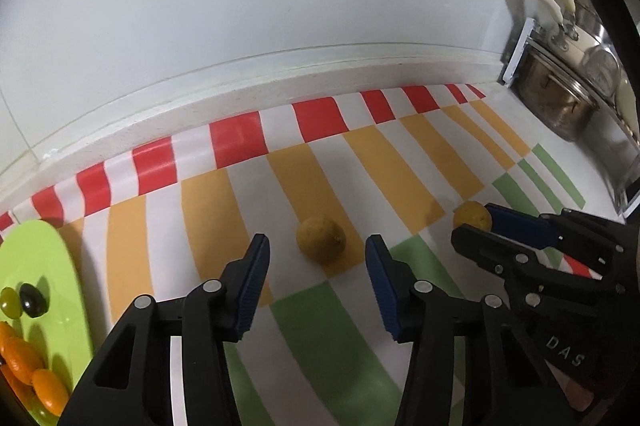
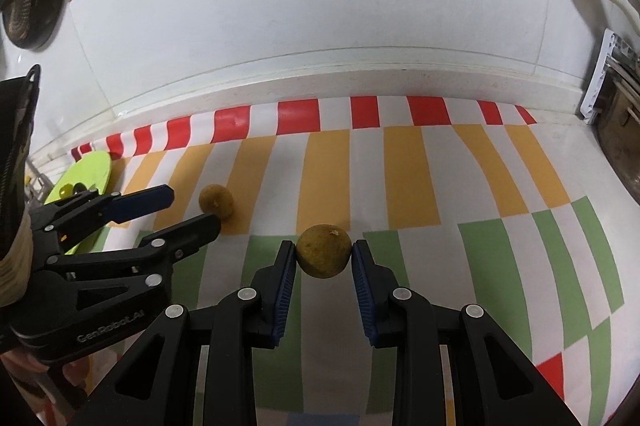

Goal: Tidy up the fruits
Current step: 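Grasp a yellow-brown fruit with the right tool while the left tool grasps the other, then carry both yellow-brown fruits over the plate with both tools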

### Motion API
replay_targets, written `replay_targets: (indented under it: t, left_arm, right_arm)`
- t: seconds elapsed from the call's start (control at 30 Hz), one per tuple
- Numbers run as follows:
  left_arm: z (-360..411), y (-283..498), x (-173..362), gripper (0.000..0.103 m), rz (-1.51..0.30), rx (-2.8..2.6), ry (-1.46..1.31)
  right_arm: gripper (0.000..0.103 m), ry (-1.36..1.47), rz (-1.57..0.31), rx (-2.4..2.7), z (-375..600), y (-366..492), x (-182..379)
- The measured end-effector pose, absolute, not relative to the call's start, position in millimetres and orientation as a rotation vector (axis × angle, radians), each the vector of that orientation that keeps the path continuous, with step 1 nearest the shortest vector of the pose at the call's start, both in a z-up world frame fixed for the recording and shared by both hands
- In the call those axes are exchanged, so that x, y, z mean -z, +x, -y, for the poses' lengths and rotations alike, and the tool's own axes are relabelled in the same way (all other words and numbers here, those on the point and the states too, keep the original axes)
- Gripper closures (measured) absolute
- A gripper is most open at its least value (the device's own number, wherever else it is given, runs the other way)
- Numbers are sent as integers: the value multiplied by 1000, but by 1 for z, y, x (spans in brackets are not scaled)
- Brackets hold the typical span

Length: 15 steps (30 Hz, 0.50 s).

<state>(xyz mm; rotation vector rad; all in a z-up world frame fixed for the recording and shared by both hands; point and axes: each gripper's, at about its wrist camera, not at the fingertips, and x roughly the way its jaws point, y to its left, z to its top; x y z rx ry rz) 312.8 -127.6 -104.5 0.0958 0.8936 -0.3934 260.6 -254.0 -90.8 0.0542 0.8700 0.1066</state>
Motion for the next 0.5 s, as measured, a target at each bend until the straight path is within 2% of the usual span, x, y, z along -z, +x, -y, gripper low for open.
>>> replay_targets:
  t: [0.27,0.5]
  left_arm:
    - [133,320,110,73,-919,403,78]
    - [137,322,112,75,-914,408,98]
  right_arm:
    - [73,71,-860,-92,257,272,91]
    - [73,73,-861,-90,258,274,91]
